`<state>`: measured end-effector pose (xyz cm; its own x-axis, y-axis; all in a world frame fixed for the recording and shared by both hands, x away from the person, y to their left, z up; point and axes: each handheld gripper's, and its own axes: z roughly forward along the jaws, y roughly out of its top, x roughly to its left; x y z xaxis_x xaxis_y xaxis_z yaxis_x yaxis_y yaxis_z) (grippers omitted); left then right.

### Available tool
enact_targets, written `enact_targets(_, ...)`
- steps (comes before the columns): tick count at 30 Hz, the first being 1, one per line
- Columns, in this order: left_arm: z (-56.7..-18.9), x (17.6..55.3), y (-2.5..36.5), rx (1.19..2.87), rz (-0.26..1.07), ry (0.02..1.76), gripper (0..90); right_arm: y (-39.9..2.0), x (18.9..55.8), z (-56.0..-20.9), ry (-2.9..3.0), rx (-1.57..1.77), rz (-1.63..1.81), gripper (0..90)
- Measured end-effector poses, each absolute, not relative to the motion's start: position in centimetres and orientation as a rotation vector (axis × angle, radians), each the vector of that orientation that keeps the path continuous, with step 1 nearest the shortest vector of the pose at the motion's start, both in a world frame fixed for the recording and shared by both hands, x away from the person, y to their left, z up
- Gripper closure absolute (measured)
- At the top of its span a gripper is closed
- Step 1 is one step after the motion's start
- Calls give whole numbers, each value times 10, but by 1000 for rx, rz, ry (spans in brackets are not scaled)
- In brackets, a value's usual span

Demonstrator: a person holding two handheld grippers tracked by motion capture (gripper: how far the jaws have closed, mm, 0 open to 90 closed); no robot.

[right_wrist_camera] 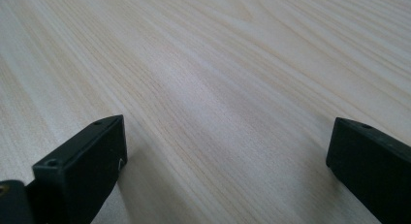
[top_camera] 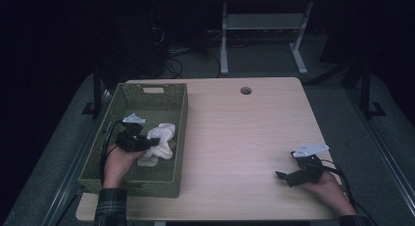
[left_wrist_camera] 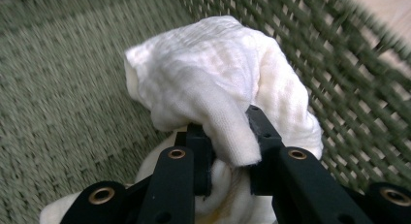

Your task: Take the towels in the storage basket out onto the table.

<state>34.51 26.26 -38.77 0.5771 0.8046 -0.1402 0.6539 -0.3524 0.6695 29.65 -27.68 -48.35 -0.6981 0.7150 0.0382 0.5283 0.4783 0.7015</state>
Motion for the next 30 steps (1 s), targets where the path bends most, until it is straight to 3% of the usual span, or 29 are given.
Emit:
enact_targets(16,-354,333,275,1882,317,1050,752,-277,297,-484,2467,1062,1035,6)
enact_targets(30,-320,330,267,1804,328,946,755,-277,297,-484,2467,1063,1035,6)
